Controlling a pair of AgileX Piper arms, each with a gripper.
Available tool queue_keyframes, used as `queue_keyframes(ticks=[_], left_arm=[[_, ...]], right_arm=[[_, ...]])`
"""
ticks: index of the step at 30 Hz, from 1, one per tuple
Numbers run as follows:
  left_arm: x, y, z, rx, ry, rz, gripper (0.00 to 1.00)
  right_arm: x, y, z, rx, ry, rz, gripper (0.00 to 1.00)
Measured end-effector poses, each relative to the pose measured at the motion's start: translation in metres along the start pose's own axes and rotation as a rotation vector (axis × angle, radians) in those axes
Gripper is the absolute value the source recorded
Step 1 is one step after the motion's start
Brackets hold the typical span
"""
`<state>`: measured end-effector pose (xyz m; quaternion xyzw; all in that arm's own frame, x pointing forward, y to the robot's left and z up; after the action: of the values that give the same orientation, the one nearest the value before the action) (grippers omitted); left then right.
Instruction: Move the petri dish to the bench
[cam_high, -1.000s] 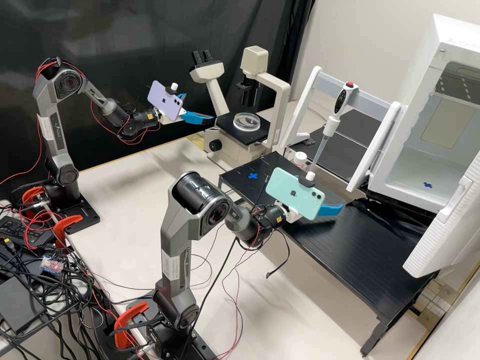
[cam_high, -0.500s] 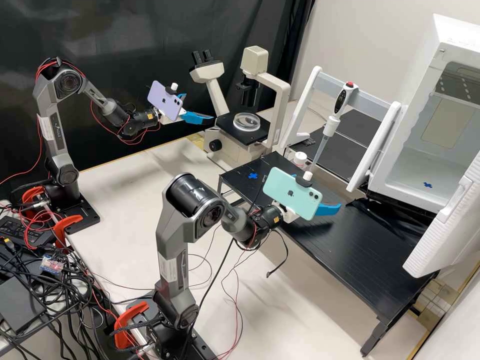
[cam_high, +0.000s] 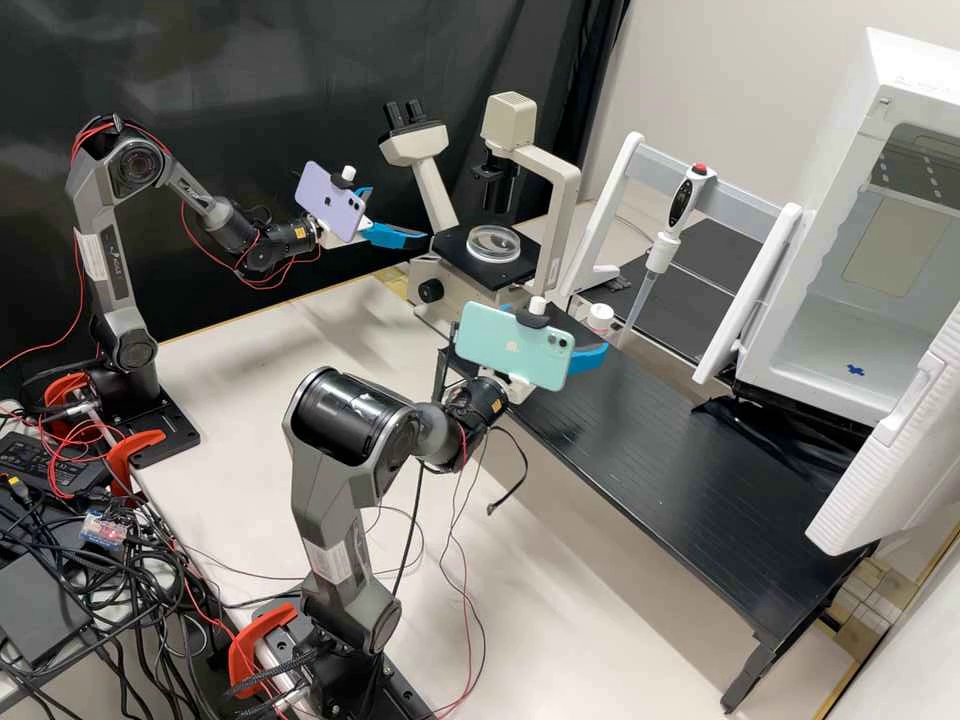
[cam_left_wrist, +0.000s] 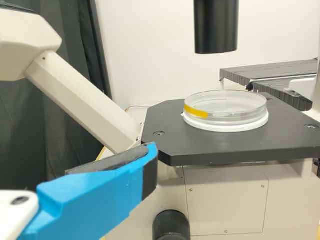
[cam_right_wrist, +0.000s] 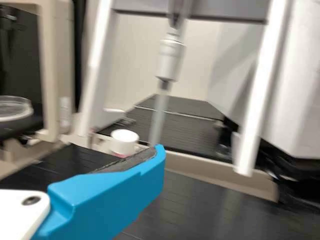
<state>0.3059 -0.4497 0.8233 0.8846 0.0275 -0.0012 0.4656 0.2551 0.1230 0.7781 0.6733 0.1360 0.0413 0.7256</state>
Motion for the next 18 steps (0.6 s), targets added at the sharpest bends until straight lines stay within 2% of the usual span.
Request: queue_keyframes(ticks=[3,5,8,10,14,18], left_arm=[[0.000,0.000,0.000,0.000,0.000,0.000,1.00],[0.000,0.000,0.000,0.000,0.000,0.000,1.00],[0.000,0.000,0.000,0.000,0.000,0.000,1.00],[0.000,0.000,0.000,0.000,0.000,0.000,1.00],[0.000,0.000,0.000,0.000,0.000,0.000,1.00],[0.000,0.000,0.000,0.000,0.000,0.000,1.00]], right_arm=[[0.002,-0.008,-0.020,-0.046,0.061,-0.019,1.00],[0.005,-0.012,-0.032,-0.063,0.086,-0.022,1.00],[0.015,-0.019,-0.054,-0.064,0.121,-0.020,1.00],[0.021,-0.024,-0.067,-0.089,0.158,-0.027,1.00],[0.037,-0.034,-0.089,-0.085,0.172,-0.057,1.00],[0.054,-0.051,-0.106,-0.107,0.180,-0.117,1.00]])
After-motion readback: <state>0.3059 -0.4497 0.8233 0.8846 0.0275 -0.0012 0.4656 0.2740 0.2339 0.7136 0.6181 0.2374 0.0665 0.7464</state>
